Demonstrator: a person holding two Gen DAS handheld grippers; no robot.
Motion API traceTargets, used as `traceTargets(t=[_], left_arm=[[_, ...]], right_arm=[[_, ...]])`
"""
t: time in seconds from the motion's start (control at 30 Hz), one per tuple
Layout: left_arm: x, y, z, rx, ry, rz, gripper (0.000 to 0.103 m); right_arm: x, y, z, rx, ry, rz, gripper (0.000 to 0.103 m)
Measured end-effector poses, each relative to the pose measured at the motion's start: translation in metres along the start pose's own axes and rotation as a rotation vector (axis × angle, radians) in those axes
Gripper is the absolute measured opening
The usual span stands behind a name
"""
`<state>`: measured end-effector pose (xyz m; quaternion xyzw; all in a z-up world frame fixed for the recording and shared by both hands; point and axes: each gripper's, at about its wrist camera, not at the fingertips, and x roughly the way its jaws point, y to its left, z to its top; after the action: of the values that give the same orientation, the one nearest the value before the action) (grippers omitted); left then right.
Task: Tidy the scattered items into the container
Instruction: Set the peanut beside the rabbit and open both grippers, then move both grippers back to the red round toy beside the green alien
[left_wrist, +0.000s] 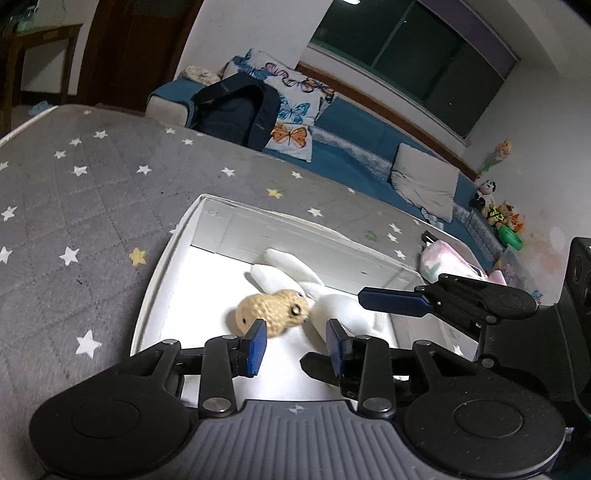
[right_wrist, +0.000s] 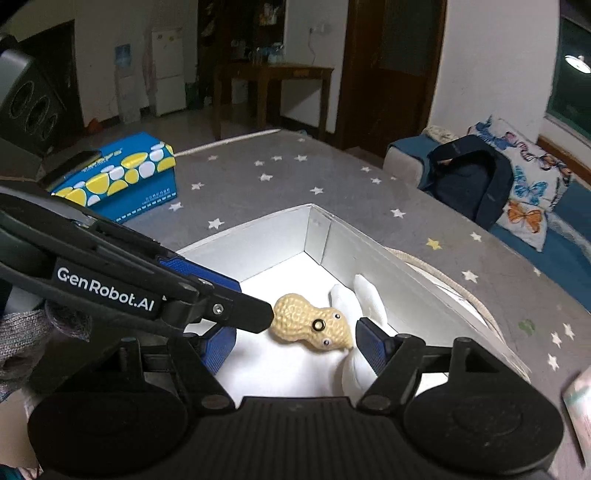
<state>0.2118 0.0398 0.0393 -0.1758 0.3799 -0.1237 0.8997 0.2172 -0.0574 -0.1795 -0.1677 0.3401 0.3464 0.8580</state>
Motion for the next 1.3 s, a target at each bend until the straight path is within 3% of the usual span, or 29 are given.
traceTargets(t=[0.6,0.93,1.3], left_arm=[[-0.048,-0.045,-0.059,0.135,-0.018,-0.077,0.037],[-0.048,-0.065,-0.102,0.180,0.046,-0.130,0.037],[-0.032,-0.083,-0.123,0.211,0.126,-0.191,0.037]], right_arm=[[-0.086,0.031,-0.073,0.104,-0.108,-0.128,0.078],[-0.117,0.045,-0.127,0.184,-0.118,-0.216,0.078],[-0.127,0.039,-0.171,0.298,-0.087,-0.250,0.078]])
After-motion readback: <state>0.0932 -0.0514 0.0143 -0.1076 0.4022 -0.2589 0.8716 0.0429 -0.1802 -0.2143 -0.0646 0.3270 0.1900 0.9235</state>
